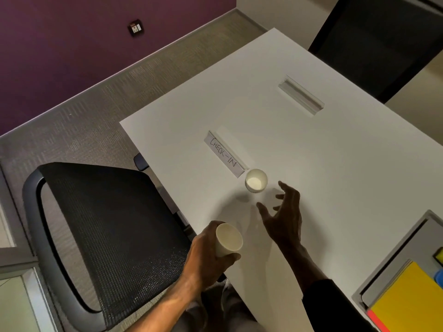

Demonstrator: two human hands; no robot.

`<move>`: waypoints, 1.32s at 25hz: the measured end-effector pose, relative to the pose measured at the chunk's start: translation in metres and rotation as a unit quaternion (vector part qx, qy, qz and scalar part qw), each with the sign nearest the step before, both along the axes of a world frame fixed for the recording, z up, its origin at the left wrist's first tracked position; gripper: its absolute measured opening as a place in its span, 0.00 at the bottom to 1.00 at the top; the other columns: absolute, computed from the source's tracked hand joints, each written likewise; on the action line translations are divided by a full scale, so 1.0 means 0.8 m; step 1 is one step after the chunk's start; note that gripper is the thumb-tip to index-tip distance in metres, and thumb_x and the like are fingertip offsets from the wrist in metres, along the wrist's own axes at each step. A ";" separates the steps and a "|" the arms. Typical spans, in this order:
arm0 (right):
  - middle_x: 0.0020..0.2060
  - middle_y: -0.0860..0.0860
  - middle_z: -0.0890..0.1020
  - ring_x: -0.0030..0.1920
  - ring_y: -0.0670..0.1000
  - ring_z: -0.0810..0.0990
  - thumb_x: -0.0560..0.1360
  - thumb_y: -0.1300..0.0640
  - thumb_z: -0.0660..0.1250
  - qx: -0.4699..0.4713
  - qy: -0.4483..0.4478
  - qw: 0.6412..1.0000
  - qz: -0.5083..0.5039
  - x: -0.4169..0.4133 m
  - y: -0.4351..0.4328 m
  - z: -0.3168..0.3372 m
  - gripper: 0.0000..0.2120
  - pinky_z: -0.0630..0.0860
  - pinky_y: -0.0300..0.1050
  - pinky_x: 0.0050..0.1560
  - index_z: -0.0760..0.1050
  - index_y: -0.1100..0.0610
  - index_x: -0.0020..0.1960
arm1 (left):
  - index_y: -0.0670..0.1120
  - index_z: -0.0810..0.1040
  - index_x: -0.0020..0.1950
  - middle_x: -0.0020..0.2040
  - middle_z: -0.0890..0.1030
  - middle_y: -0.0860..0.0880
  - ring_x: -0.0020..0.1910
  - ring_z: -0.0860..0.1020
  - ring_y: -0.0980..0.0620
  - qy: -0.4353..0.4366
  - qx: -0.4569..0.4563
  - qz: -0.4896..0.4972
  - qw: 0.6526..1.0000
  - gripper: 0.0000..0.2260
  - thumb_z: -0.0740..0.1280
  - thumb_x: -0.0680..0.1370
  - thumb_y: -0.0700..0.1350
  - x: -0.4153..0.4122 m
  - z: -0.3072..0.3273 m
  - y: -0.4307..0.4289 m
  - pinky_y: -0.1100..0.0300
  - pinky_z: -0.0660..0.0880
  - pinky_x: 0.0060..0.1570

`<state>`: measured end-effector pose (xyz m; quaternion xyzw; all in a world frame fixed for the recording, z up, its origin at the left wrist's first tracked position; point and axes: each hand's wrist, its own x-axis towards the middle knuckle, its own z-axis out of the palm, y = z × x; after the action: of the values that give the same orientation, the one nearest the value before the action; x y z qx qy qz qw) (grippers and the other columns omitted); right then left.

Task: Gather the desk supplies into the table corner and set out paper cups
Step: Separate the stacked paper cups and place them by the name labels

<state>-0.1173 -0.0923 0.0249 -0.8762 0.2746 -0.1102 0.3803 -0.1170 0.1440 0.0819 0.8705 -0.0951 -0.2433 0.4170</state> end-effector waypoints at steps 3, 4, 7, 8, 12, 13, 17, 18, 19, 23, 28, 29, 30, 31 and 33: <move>0.61 0.48 0.76 0.45 0.46 0.82 0.71 0.49 0.80 0.027 -0.029 0.999 -0.014 -0.027 0.035 0.046 0.34 0.84 0.47 0.40 0.69 0.52 0.71 | 0.56 0.74 0.66 0.55 0.80 0.61 0.55 0.80 0.62 -0.010 -0.007 -0.017 1.000 0.32 0.84 0.66 0.54 0.008 0.023 0.016 0.72 0.77 0.50; 0.60 0.47 0.76 0.46 0.45 0.83 0.71 0.48 0.79 0.038 -0.047 0.998 -0.012 -0.034 0.051 0.063 0.31 0.83 0.45 0.40 0.71 0.53 0.70 | 0.56 0.74 0.65 0.54 0.80 0.62 0.54 0.80 0.63 -0.019 -0.008 -0.028 0.999 0.32 0.84 0.66 0.55 0.012 0.030 0.023 0.73 0.76 0.49; 0.55 0.44 0.81 0.48 0.43 0.84 0.72 0.38 0.74 0.106 -0.075 0.991 -0.011 -0.044 0.107 0.115 0.25 0.83 0.39 0.40 0.76 0.49 0.64 | 0.58 0.73 0.64 0.56 0.81 0.61 0.55 0.81 0.61 -0.042 -0.025 -0.048 0.998 0.32 0.83 0.65 0.59 0.026 0.052 0.049 0.68 0.78 0.51; 0.54 0.43 0.82 0.48 0.43 0.84 0.72 0.35 0.73 0.124 -0.079 0.989 -0.015 -0.044 0.127 0.131 0.25 0.83 0.40 0.41 0.76 0.48 0.63 | 0.60 0.72 0.65 0.57 0.80 0.62 0.56 0.80 0.61 -0.043 -0.029 -0.055 0.997 0.32 0.83 0.65 0.59 0.032 0.059 0.059 0.67 0.79 0.53; 0.57 0.41 0.83 0.53 0.43 0.84 0.67 0.25 0.70 0.157 -0.089 0.983 -0.005 -0.042 0.203 0.181 0.34 0.83 0.40 0.49 0.78 0.47 0.62 | 0.59 0.73 0.63 0.55 0.80 0.63 0.56 0.81 0.61 -0.055 -0.079 -0.085 0.992 0.29 0.82 0.68 0.57 0.061 0.088 0.103 0.63 0.82 0.54; 0.58 0.40 0.83 0.55 0.43 0.84 0.65 0.25 0.71 0.164 -0.078 0.983 -0.008 -0.040 0.225 0.191 0.34 0.83 0.40 0.50 0.78 0.45 0.62 | 0.57 0.74 0.63 0.54 0.81 0.61 0.55 0.82 0.59 -0.070 -0.089 -0.101 0.988 0.28 0.81 0.68 0.58 0.070 0.094 0.119 0.59 0.83 0.53; 0.59 0.40 0.83 0.58 0.43 0.82 0.68 0.37 0.79 0.180 -0.079 0.980 -0.030 -0.037 0.322 0.220 0.27 0.83 0.45 0.55 0.77 0.42 0.63 | 0.54 0.75 0.64 0.55 0.83 0.56 0.53 0.83 0.56 -0.103 -0.085 -0.187 0.973 0.26 0.77 0.70 0.60 0.102 0.139 0.194 0.55 0.83 0.51; 0.59 0.40 0.83 0.58 0.44 0.82 0.68 0.37 0.79 0.181 -0.085 0.979 -0.031 -0.036 0.343 0.227 0.27 0.83 0.45 0.55 0.76 0.43 0.63 | 0.54 0.75 0.64 0.55 0.83 0.56 0.53 0.82 0.57 -0.110 -0.091 -0.201 0.969 0.25 0.78 0.71 0.57 0.108 0.146 0.210 0.56 0.83 0.51; 0.59 0.40 0.83 0.59 0.44 0.82 0.67 0.36 0.78 0.178 -0.088 0.979 -0.034 -0.033 0.368 0.235 0.29 0.83 0.44 0.54 0.76 0.43 0.64 | 0.54 0.75 0.64 0.55 0.82 0.56 0.54 0.82 0.58 -0.117 -0.094 -0.217 0.965 0.23 0.78 0.72 0.54 0.116 0.155 0.228 0.56 0.83 0.51; 0.60 0.40 0.81 0.60 0.44 0.80 0.65 0.35 0.78 0.176 -0.127 0.974 -0.063 -0.028 0.442 0.254 0.34 0.80 0.38 0.51 0.72 0.44 0.66 | 0.52 0.75 0.65 0.56 0.82 0.55 0.56 0.81 0.55 -0.129 -0.094 -0.278 0.947 0.25 0.73 0.70 0.41 0.140 0.166 0.276 0.50 0.82 0.54; 0.58 0.42 0.81 0.57 0.43 0.81 0.62 0.33 0.78 0.164 -0.118 0.976 -0.080 -0.012 0.459 0.258 0.39 0.80 0.36 0.49 0.69 0.42 0.69 | 0.54 0.72 0.69 0.59 0.81 0.57 0.58 0.80 0.57 -0.138 -0.096 -0.295 0.940 0.27 0.73 0.72 0.42 0.154 0.166 0.296 0.55 0.82 0.57; 0.58 0.42 0.81 0.57 0.43 0.81 0.62 0.32 0.78 0.158 -0.115 0.978 -0.074 -0.009 0.459 0.257 0.40 0.81 0.37 0.49 0.69 0.41 0.69 | 0.55 0.71 0.70 0.60 0.81 0.57 0.59 0.80 0.58 -0.139 -0.093 -0.294 0.941 0.27 0.74 0.72 0.44 0.157 0.165 0.299 0.58 0.81 0.58; 0.59 0.42 0.81 0.57 0.44 0.82 0.61 0.32 0.77 0.154 -0.113 0.979 -0.069 -0.005 0.457 0.255 0.40 0.82 0.39 0.50 0.69 0.40 0.69 | 0.56 0.71 0.71 0.61 0.80 0.58 0.60 0.79 0.58 -0.141 -0.088 -0.292 0.942 0.28 0.74 0.73 0.45 0.161 0.164 0.303 0.64 0.79 0.59; 0.59 0.42 0.81 0.57 0.44 0.82 0.61 0.32 0.77 0.155 -0.115 0.979 -0.063 -0.001 0.454 0.253 0.40 0.82 0.39 0.50 0.69 0.40 0.69 | 0.55 0.71 0.71 0.62 0.79 0.58 0.61 0.78 0.58 -0.143 -0.081 -0.287 0.944 0.28 0.75 0.73 0.46 0.164 0.164 0.307 0.68 0.77 0.58; 0.59 0.41 0.82 0.58 0.43 0.81 0.62 0.33 0.78 0.162 -0.121 0.978 -0.046 0.009 0.452 0.247 0.38 0.81 0.37 0.49 0.71 0.41 0.68 | 0.54 0.73 0.70 0.61 0.79 0.57 0.59 0.77 0.59 -0.151 -0.078 -0.270 0.948 0.27 0.75 0.72 0.49 0.175 0.164 0.319 0.63 0.78 0.56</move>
<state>-0.1097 0.2691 0.2225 -0.7696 0.2808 -0.1869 0.5422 0.0229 0.3990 0.2129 0.8037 -0.4067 -0.2044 0.3833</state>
